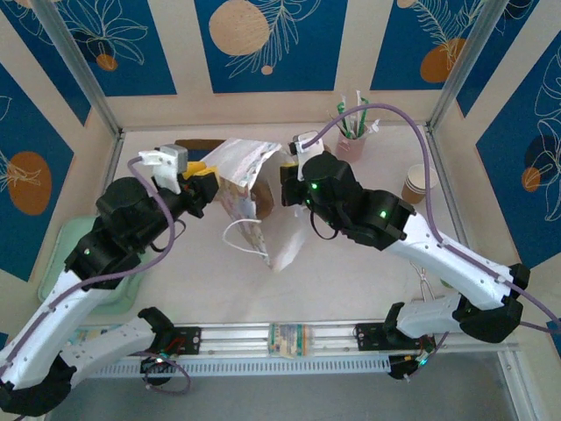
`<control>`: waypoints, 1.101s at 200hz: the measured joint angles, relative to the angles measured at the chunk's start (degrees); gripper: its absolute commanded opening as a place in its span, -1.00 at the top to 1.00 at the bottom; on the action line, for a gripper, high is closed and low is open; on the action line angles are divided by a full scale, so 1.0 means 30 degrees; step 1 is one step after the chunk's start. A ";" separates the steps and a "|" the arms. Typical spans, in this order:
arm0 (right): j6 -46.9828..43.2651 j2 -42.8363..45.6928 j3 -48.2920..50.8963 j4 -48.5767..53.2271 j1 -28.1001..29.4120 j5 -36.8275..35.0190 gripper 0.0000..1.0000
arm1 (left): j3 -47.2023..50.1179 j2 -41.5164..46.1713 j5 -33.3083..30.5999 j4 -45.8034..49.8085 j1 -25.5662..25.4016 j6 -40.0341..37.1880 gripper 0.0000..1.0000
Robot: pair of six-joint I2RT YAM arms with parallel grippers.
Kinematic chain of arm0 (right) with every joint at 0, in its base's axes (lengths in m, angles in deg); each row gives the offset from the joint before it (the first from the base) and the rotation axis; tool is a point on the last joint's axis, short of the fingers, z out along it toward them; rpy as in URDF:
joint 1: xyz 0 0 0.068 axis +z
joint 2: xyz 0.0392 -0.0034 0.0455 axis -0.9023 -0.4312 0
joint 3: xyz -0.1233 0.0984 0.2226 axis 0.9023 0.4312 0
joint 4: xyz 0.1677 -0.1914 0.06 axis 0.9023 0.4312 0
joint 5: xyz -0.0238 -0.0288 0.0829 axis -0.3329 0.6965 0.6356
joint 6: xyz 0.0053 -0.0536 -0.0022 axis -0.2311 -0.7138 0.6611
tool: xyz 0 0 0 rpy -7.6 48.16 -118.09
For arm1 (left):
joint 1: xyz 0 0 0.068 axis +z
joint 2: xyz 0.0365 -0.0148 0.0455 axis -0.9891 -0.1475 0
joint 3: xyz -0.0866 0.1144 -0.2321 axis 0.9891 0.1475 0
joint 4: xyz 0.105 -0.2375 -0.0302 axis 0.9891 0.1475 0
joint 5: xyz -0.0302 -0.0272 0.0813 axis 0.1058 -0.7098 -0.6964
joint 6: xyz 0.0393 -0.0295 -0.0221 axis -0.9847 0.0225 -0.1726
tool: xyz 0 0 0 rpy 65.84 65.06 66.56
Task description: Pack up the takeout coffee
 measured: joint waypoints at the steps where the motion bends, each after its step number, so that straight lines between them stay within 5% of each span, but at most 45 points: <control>1: 0.0000 0.0000 0.0007 0.0000 0.0000 0.0000 1.00 | 0.0000 -0.0022 -0.0015 0.0000 0.0000 -0.0007 0.25; 161: 0.4488 -0.0153 0.0452 0.3869 0.1107 -0.2106 1.00 | -0.0379 -0.0867 -0.0561 0.0153 0.0000 -0.0124 0.22; 220: 0.6302 -0.3599 -0.3665 0.8072 -0.0831 0.1508 1.00 | -0.1625 -0.1683 -0.0568 0.0882 0.0000 -0.0109 0.20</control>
